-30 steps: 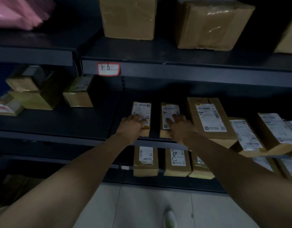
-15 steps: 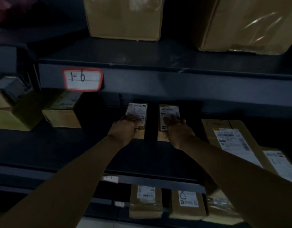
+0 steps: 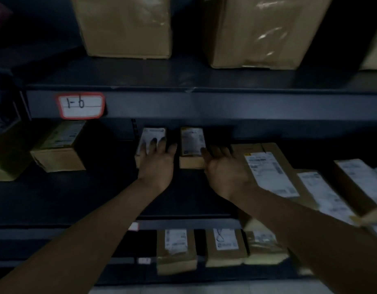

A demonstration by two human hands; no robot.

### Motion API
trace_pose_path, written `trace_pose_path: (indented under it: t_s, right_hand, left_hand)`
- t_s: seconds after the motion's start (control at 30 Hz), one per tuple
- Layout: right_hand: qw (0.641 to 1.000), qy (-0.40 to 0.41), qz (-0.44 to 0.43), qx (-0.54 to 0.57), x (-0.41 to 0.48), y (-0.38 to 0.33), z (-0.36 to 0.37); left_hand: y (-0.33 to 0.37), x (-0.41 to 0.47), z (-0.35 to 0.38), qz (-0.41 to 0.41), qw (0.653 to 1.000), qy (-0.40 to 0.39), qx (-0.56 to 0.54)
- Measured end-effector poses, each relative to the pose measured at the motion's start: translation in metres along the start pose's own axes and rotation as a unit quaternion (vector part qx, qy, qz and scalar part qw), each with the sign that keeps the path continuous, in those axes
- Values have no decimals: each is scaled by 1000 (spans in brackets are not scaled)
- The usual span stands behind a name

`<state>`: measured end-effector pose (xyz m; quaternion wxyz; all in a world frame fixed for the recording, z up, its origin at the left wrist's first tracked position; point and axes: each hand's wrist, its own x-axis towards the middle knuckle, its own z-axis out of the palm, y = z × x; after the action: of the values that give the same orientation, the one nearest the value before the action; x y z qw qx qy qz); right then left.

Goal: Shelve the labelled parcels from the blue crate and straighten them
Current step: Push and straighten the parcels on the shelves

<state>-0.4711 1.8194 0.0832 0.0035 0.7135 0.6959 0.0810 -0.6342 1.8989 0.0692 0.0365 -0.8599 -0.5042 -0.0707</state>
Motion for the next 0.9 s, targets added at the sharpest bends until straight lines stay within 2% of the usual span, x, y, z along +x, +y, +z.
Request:
trace_pose_path:
  t_s: [0.1,0.2,0.3,0.4,0.5,0.6,0.73,0.9]
  right_hand:
    - [997,68,37,29,-51,27,-29]
    - [989,106,106,23,-105,63,-49]
    - [985,73,158,10,-147,100,-58]
    - [980,-32,199,7,-175,129,-53]
    - [967,-144,207,-21,-187,149,-34]
    - [961,-192,191,-63,-187,165,-10]
    - [963,-206,150,-87,-167,186,13]
    - [974,-193,113,-43,-118,215,23]
  left_hand:
    - [49,-18,-30,97,993,40,-60]
    - [105,-30,-60,162,980,20,-114]
    - [151,-45,-74,205,967,-38,-148]
    - [178,-61,-70,241,957,-93,-130]
    - [191,-65,-58,251,956,-106,-104]
    - [199,-59,-44,256,956,-107,-93]
    - [205,-39,-32,237,959,-104,-114]
    - [208,-5,-26,183,960,-105,-186]
